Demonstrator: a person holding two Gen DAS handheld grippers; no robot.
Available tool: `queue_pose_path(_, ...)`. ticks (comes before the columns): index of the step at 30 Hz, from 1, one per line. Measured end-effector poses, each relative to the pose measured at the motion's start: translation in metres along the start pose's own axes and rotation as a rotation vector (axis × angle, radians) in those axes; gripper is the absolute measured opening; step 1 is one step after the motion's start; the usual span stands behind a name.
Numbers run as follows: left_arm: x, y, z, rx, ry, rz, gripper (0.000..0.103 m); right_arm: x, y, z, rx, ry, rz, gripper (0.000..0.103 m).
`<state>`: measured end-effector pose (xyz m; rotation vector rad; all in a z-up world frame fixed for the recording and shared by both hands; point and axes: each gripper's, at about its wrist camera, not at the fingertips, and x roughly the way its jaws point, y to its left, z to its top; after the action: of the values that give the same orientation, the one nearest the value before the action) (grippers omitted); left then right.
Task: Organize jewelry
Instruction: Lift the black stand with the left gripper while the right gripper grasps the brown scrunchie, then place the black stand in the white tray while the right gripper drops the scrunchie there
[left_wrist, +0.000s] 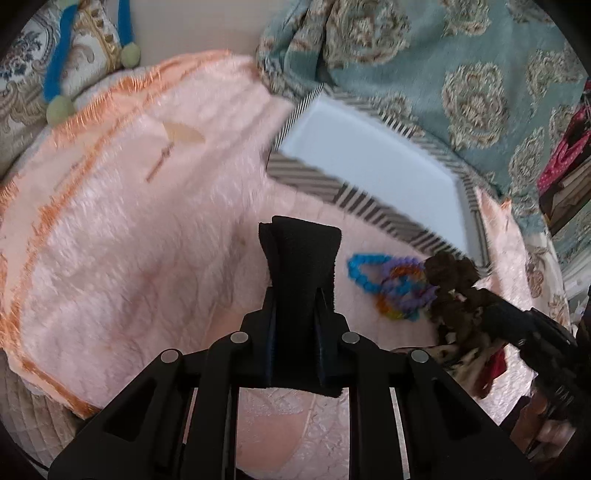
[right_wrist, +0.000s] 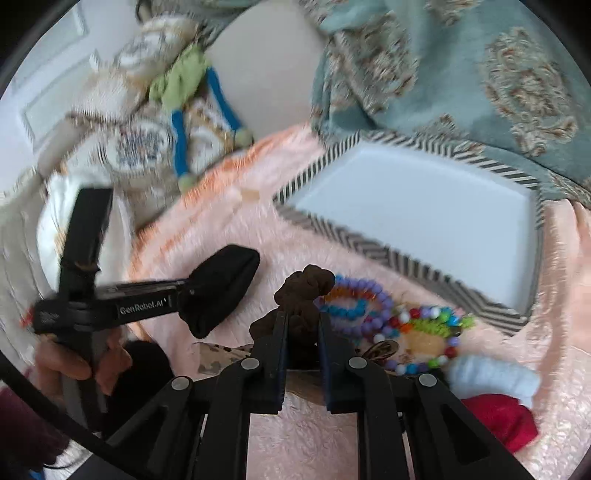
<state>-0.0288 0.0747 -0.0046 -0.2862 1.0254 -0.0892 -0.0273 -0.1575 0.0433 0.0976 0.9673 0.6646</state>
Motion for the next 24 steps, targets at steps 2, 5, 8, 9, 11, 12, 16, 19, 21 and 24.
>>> queue_pose_path(2, -0.007, -0.003, 0.009, 0.01, -0.02, 0.0, 0.015, -0.016, -0.004, 0.007, 0.019, -0.037, 0.005, 0.014)
queue_pose_path(5, -0.013, -0.013, 0.027, 0.027, -0.05, -0.007, 0.015, -0.037, -0.014, 0.023, 0.036, -0.093, -0.034, 0.014)
queue_pose_path(8, -0.013, -0.025, 0.053, 0.06, -0.084, -0.006, 0.015, -0.05, -0.032, 0.039, 0.074, -0.134, -0.094, 0.014)
queue_pose_path(9, -0.011, -0.029, 0.061, 0.067, -0.091, -0.003, 0.015, -0.052, -0.037, 0.044, 0.081, -0.142, -0.11, 0.014)
queue_pose_path(11, -0.003, -0.032, 0.08, 0.068, -0.092, -0.016, 0.015, -0.051, -0.053, 0.057, 0.104, -0.153, -0.152, 0.014)
queue_pose_path(12, 0.004, -0.034, 0.09, 0.062, -0.09, -0.022, 0.015, -0.051, -0.06, 0.06, 0.113, -0.152, -0.164, 0.014)
queue_pose_path(16, 0.044, -0.046, 0.125, 0.072, -0.081, -0.001, 0.015, -0.032, -0.093, 0.073, 0.179, -0.144, -0.221, 0.014)
queue_pose_path(19, 0.079, -0.052, 0.14, 0.087, -0.064, 0.026, 0.015, -0.009, -0.113, 0.073, 0.215, -0.104, -0.237, 0.014)
queue_pose_path(21, 0.102, -0.054, 0.144, 0.097, -0.04, 0.061, 0.015, 0.003, -0.121, 0.069, 0.215, -0.069, -0.251, 0.014)
queue_pose_path(24, 0.128, -0.05, 0.137, 0.105, 0.025, 0.101, 0.015, 0.018, -0.132, 0.062, 0.206, -0.006, -0.266, 0.014)
